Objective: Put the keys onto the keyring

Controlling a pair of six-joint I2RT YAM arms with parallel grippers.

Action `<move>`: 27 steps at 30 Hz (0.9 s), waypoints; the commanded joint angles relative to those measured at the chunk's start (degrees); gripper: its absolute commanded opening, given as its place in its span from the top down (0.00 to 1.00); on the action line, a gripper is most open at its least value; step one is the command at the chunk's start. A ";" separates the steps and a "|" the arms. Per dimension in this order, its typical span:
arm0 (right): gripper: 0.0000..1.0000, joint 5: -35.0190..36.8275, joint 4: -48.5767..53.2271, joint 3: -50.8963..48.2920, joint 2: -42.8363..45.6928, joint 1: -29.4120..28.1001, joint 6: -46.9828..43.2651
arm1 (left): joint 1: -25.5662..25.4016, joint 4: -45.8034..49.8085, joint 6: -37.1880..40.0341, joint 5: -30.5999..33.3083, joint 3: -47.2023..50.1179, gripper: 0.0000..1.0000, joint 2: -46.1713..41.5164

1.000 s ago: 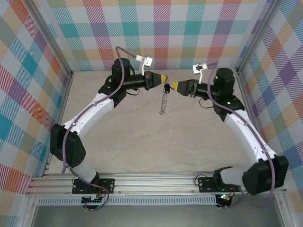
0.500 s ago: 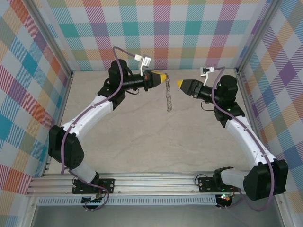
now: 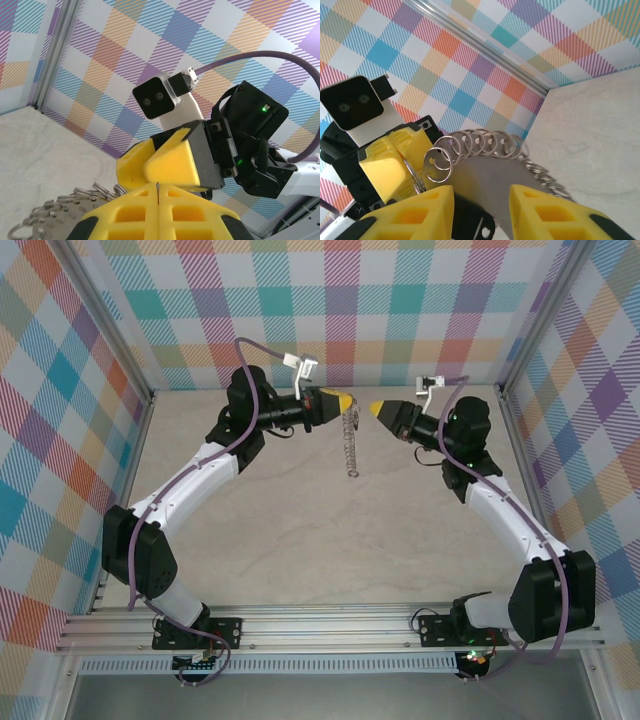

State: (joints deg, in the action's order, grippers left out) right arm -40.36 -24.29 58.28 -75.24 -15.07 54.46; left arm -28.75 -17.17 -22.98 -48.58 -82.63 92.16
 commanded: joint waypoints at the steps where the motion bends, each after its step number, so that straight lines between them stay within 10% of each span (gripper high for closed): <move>1: 0.69 -1.30 -1.90 3.20 -0.86 -2.47 -0.89 | -0.25 -4.37 -0.55 -0.75 0.29 1.00 -1.48; 27: 0.73 7.13 15.06 -1.49 8.46 -4.02 -14.27 | -0.25 -2.35 0.83 0.41 -1.12 1.00 -1.46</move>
State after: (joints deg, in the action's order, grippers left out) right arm -35.68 -12.69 58.57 -70.06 -20.69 43.70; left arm -28.75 -17.08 -22.92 -48.34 -82.63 92.16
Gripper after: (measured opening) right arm 0.265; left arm 0.048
